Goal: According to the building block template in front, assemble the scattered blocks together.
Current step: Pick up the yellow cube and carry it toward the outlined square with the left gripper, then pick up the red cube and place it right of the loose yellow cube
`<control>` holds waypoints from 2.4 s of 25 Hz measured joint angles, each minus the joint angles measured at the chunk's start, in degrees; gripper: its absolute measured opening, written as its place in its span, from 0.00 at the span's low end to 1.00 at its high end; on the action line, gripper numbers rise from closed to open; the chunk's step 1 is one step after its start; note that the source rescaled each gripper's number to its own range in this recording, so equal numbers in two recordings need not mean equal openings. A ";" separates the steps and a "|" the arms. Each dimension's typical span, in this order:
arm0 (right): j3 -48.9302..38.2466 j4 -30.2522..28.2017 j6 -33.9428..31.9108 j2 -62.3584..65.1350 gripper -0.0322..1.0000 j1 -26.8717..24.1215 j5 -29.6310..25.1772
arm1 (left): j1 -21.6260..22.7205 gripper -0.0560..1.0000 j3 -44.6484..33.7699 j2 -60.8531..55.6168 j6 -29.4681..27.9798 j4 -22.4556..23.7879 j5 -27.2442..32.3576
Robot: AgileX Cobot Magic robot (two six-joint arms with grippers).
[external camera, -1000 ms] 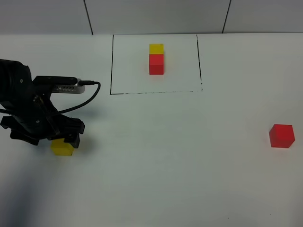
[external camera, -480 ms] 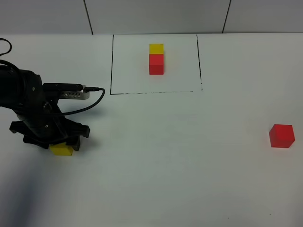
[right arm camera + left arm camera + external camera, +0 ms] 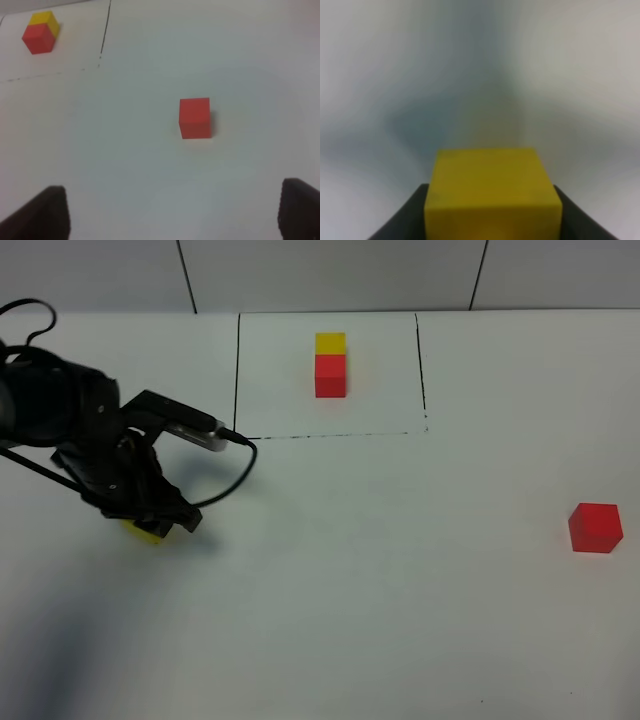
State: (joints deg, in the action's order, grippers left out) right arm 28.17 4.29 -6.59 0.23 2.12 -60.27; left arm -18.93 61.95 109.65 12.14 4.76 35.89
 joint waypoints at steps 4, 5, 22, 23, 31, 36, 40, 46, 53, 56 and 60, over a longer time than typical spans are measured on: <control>0.00 0.00 0.00 0.00 0.72 0.00 0.00 | -5.67 0.06 12.90 5.56 13.19 1.31 6.45; 0.00 0.00 0.00 0.00 0.72 0.00 0.00 | -6.72 0.06 16.92 7.58 15.75 1.31 8.48; 0.00 0.00 0.00 0.00 0.72 0.00 0.00 | -16.71 0.06 59.84 34.11 45.39 -7.15 32.31; 0.00 0.00 0.00 0.00 0.72 0.00 0.00 | -16.70 0.06 59.97 34.24 45.46 -7.24 32.31; 0.00 0.00 0.00 0.00 0.72 0.00 0.00 | -16.70 0.06 60.36 34.49 45.46 -7.28 32.14; 0.00 0.00 0.00 0.00 0.72 0.00 0.00 | -16.70 0.20 60.36 34.73 45.46 -7.30 32.20; 0.00 0.00 0.00 0.00 0.72 0.00 0.00 | -16.70 0.73 60.36 34.66 44.20 -7.35 32.32; 0.00 0.00 0.00 0.00 0.72 0.00 0.00 | -16.64 1.00 60.36 30.56 37.40 -7.33 32.32; 0.00 0.00 0.00 0.00 0.72 0.00 0.00 | -9.20 0.94 60.36 23.60 16.33 -8.44 32.42; 0.00 0.00 0.00 0.00 0.72 0.00 0.00 | -2.76 0.92 60.36 21.01 10.90 -11.01 32.42; 0.00 0.00 0.00 0.00 0.72 0.00 0.00 | 4.81 0.90 58.17 16.88 5.79 -12.93 32.47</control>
State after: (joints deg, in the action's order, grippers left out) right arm 28.17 4.29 -6.59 0.23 2.12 -60.27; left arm -14.12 120.12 126.52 17.93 -8.17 68.36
